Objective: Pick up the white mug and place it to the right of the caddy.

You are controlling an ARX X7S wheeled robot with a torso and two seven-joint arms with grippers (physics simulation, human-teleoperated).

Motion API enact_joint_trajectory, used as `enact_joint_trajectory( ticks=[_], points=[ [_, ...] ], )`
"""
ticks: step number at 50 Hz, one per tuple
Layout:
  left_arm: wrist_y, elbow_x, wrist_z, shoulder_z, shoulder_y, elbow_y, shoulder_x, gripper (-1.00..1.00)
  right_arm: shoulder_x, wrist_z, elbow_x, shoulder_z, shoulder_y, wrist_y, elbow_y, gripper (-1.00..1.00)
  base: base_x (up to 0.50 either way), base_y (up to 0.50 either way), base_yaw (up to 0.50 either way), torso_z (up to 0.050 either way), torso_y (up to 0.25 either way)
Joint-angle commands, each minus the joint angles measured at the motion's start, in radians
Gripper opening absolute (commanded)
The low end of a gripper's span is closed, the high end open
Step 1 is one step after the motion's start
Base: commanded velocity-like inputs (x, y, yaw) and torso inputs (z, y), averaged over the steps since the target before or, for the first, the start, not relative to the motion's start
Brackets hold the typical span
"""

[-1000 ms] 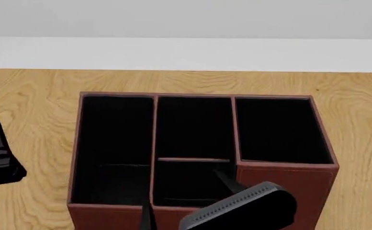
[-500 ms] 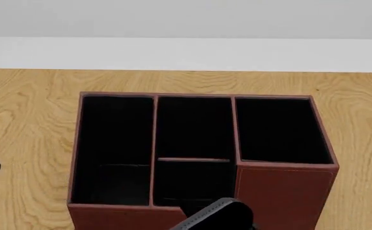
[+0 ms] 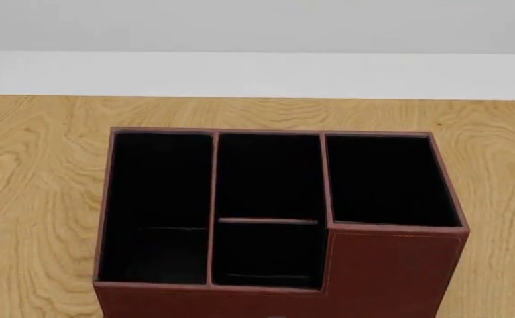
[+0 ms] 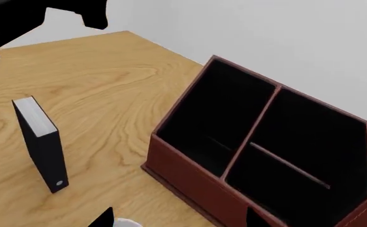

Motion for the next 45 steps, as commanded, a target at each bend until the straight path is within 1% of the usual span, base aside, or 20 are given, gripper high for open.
enact_joint_trajectory(
  ticks=[1, 20, 28, 37, 45],
  points=[
    [0.004, -0.002, -0.002, 0.003, -0.001, -0.006, -0.003, 1.00, 0.036, 0.026, 0.006, -0.057, -0.034, -0.041, -0.014, 1.00, 0.00, 0.00, 0.00, 0.000, 0.000],
    [0.006, 0.001, -0.003, 0.024, 0.001, -0.009, -0.004, 1.00, 0.154, 0.072, -0.014, -0.241, -0.046, -0.224, -0.020, 1.00, 0.00, 0.00, 0.00, 0.000, 0.000],
    [0.011, 0.004, -0.002, 0.031, 0.001, -0.016, -0.005, 1.00, 0.199, 0.030, -0.064, -0.287, -0.078, -0.306, -0.010, 1.00, 0.00, 0.00, 0.00, 0.000, 0.000],
    [0.008, -0.001, -0.005, 0.033, 0.003, -0.009, -0.007, 1.00, 0.246, -0.033, -0.161, -0.324, -0.144, -0.408, 0.021, 1.00, 0.00, 0.00, 0.00, 0.000, 0.000],
    [0.005, -0.004, -0.009, 0.034, 0.006, -0.001, -0.010, 1.00, 0.264, -0.082, -0.222, -0.353, -0.187, -0.482, 0.048, 1.00, 0.00, 0.00, 0.00, 0.000, 0.000]
  ],
)
